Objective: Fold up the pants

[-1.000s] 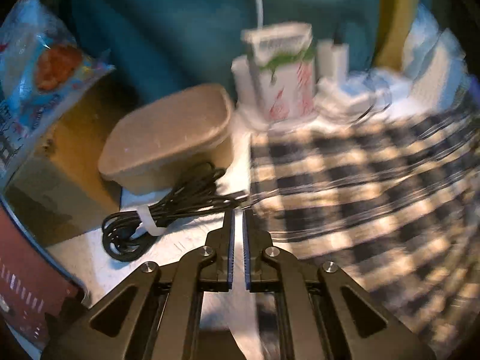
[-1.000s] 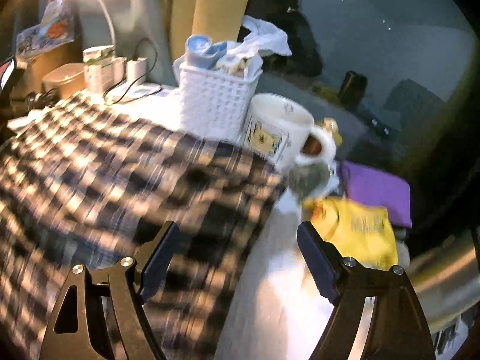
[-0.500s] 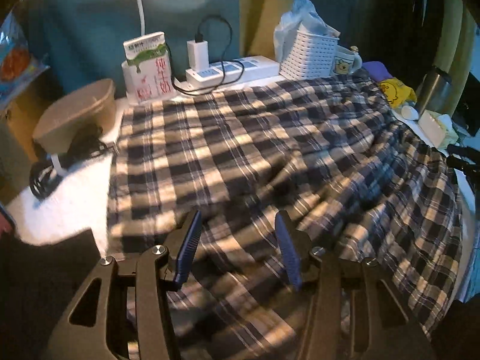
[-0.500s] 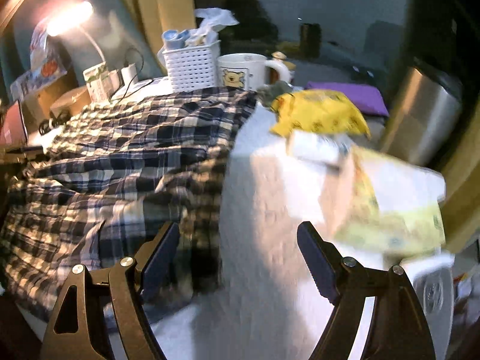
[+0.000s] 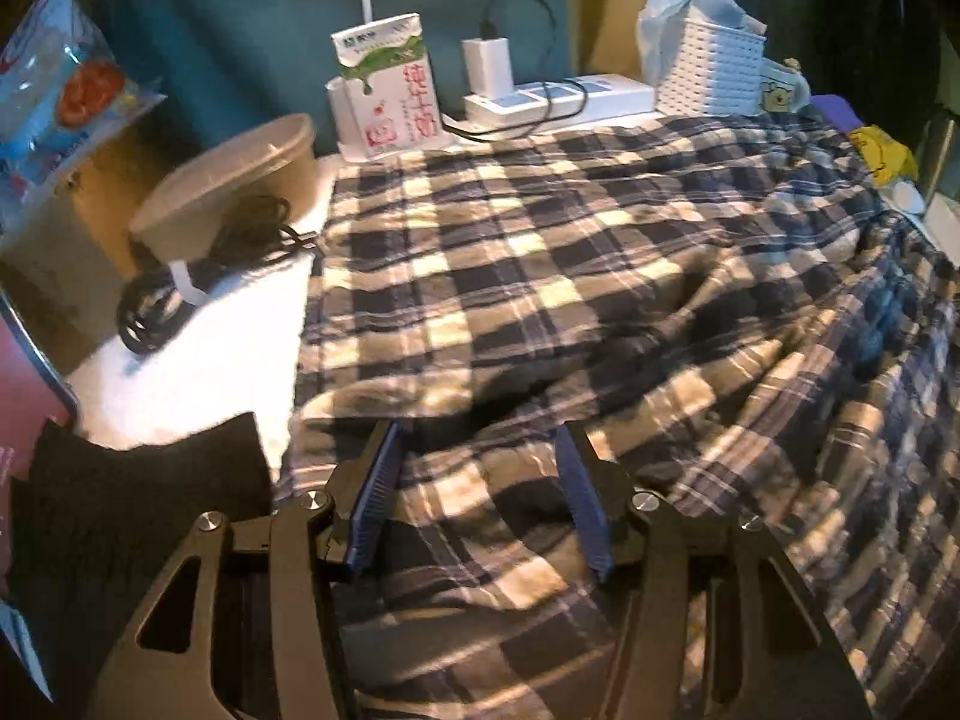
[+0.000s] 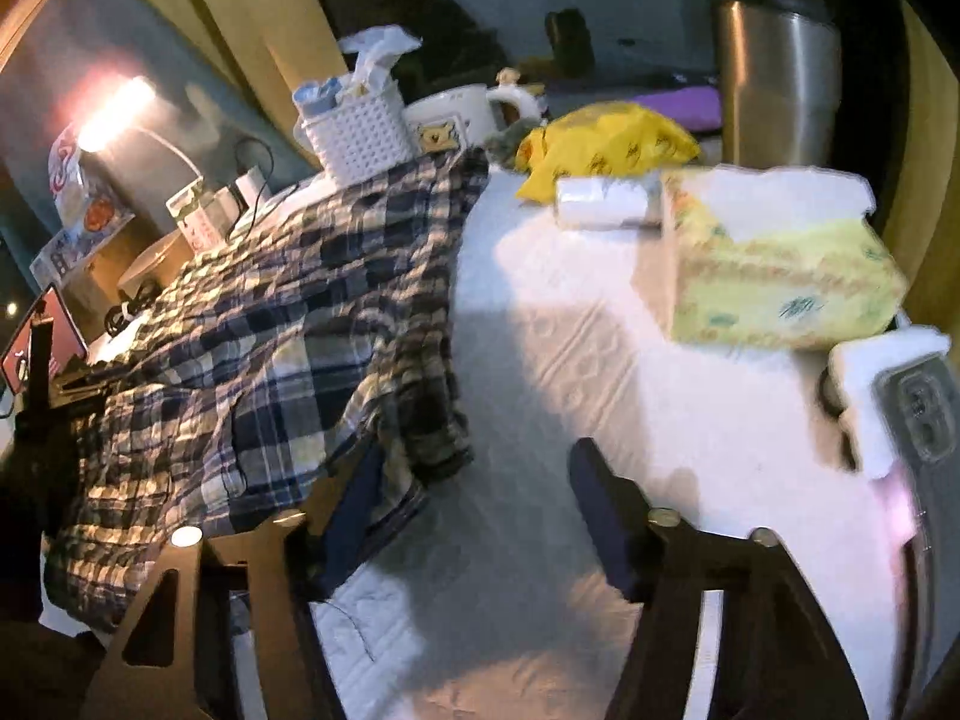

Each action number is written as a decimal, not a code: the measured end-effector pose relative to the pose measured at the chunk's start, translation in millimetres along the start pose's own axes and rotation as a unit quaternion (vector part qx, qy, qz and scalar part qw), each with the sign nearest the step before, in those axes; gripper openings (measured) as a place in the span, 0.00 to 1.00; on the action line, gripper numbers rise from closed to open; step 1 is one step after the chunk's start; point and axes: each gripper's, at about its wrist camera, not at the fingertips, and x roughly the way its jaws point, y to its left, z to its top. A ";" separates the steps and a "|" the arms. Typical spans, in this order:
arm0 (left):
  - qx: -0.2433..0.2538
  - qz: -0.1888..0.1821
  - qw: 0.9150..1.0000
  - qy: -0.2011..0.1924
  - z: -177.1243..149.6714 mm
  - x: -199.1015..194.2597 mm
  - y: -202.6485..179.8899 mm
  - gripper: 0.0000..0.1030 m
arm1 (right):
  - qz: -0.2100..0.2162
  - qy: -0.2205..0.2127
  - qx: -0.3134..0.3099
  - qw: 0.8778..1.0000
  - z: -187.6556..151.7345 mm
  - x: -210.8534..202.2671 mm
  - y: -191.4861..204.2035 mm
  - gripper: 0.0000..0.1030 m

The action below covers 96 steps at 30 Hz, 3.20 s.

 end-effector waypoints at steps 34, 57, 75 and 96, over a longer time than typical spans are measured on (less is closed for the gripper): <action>-0.045 -0.101 0.994 0.004 -140.7 -113.7 -8.1 0.53 | -0.152 0.007 -0.086 0.985 -42.1 -36.1 29.5 0.29; -0.068 -0.008 0.996 -0.048 -158.9 -114.1 -3.4 0.02 | -0.133 -0.037 -0.075 0.987 -51.3 -64.5 45.6 0.80; -0.102 -0.053 0.991 -0.072 -162.7 -158.8 13.1 0.73 | -0.126 -0.045 -0.070 0.989 -53.9 -72.8 47.1 0.80; 0.085 -0.040 0.996 -0.007 -235.8 -167.6 -38.9 0.73 | -0.120 -0.049 -0.121 0.984 -51.3 -91.8 85.4 0.80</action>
